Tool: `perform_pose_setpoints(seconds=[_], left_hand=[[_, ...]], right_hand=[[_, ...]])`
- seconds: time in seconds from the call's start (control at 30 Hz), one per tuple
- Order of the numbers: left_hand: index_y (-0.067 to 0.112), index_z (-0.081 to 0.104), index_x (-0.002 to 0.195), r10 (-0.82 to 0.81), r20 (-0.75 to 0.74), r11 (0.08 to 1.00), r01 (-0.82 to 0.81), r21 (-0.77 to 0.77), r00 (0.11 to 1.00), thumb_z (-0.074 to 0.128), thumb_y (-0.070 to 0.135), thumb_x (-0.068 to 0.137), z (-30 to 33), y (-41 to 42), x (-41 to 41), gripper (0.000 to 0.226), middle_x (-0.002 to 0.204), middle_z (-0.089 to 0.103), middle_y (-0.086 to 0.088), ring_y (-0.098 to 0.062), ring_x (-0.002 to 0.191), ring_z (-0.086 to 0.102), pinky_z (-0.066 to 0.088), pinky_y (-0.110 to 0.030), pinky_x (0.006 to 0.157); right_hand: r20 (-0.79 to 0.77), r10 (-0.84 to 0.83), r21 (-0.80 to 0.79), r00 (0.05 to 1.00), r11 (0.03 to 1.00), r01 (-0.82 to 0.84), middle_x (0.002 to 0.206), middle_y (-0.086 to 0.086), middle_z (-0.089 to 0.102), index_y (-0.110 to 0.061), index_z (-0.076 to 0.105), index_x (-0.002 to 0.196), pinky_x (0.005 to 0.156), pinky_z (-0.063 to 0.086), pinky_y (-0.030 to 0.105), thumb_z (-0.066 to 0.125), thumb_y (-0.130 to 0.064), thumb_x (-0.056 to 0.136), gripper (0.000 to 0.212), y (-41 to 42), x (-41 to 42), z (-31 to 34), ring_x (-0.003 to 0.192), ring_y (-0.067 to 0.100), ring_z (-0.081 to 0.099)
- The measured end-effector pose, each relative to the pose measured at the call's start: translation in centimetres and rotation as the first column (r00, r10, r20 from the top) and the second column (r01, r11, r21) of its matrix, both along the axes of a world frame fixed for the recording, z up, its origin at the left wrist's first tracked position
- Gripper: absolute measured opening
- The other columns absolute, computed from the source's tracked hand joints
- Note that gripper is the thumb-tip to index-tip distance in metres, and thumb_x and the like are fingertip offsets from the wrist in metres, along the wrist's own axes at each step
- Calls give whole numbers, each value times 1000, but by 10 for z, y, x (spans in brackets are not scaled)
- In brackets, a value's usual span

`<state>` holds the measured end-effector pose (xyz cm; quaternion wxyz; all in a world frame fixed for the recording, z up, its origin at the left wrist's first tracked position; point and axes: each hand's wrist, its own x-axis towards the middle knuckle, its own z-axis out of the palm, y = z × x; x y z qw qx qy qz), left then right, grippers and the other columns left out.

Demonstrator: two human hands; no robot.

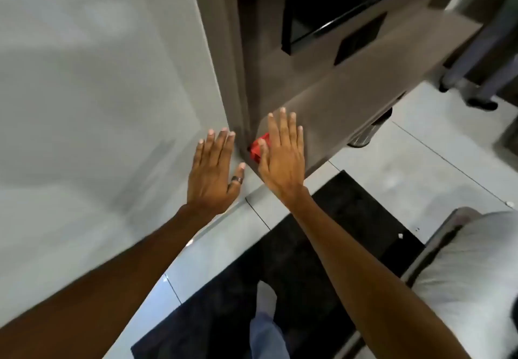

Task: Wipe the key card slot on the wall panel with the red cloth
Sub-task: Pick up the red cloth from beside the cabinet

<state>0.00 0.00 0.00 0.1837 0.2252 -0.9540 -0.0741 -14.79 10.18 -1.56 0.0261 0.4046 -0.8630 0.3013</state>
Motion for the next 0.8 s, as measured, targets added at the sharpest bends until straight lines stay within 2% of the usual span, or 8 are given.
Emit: perform_pose_setpoints(seconds=[0.17, 0.27, 0.4, 0.47, 0.53, 0.67, 0.73, 0.8], left_hand=[[11, 25, 161, -24, 175, 998, 13, 60, 984, 36, 52, 105, -35, -3, -57, 70, 167, 23, -11, -32, 156, 14, 17, -50, 128], [11, 26, 160, -29, 249, 998, 13, 66, 968, 30, 56, 104, -41, -9, -62, 72, 166, 25, -13, -34, 156, 17, 15, -49, 128], [12, 27, 160, -19, 290, 998, 2, 60, 957, 28, 53, 104, -34, -9, -42, 70, 167, 23, -13, -34, 157, 12, 8, -45, 127], [13, 24, 161, -8, 320, 996, -20, 83, 948, 27, 51, 103, -29, -7, -24, 70, 169, 18, -11, -31, 158, 5, 5, -44, 129], [12, 24, 161, 15, 301, 994, -47, 102, 954, 29, 49, 102, -20, -5, -2, 69, 169, 16, -10, -30, 158, 3, 5, -43, 129], [9, 31, 158, 23, 207, 994, -44, 96, 978, 39, 41, 101, 2, -9, 42, 66, 168, 21, -13, -31, 157, 7, 12, -47, 129], [7, 34, 156, 38, 133, 997, -46, 55, 990, 44, 37, 100, 18, -15, 73, 64, 167, 24, -13, -32, 157, 10, 16, -49, 128], [7, 36, 156, 47, 57, 999, -48, 12, 997, 48, 33, 100, 33, -23, 99, 63, 166, 25, -13, -31, 157, 10, 18, -50, 128]], right_hand=[[198, 57, 381, 979, 915, -130, 178, 6, -7, -20, 0, 169, 136, -5, 54, 21, -51, 114, 66, -11, -56, -70, 166, 30, -10], [268, 79, 420, 960, 888, -190, 179, 6, -3, -21, 2, 169, 135, 1, 58, 24, -52, 114, 67, -8, -65, -89, 166, 33, -5], [357, -112, 384, 927, 923, -36, 167, 22, 31, -15, 12, 165, 128, 24, 61, 61, -51, 104, 87, -24, -72, -70, 154, 46, 30], [504, -287, 408, 815, 910, 68, 153, 20, 47, -12, 32, 156, 121, 38, 55, 82, -50, 89, 92, -32, -79, -57, 143, 42, 46], [655, -358, 407, 666, 909, 89, 141, 16, 60, -11, 54, 141, 114, 49, 50, 89, -44, 81, 77, -32, -76, -42, 130, 36, 60], [903, -109, 47, 415, 987, 156, 110, -2, 80, -27, 77, 107, 73, 58, 21, 84, -9, 86, 28, -24, -34, -25, 88, 12, 72], [946, 99, -164, 308, 967, 193, 104, -13, 80, -29, 74, 114, 74, 57, 15, 71, 6, 93, 41, -24, 8, -5, 95, 7, 73], [952, 203, -264, 229, 923, 279, 113, -9, 77, -29, 68, 126, 90, 59, 27, 68, 7, 96, 48, -30, 47, 20, 104, 9, 71]])
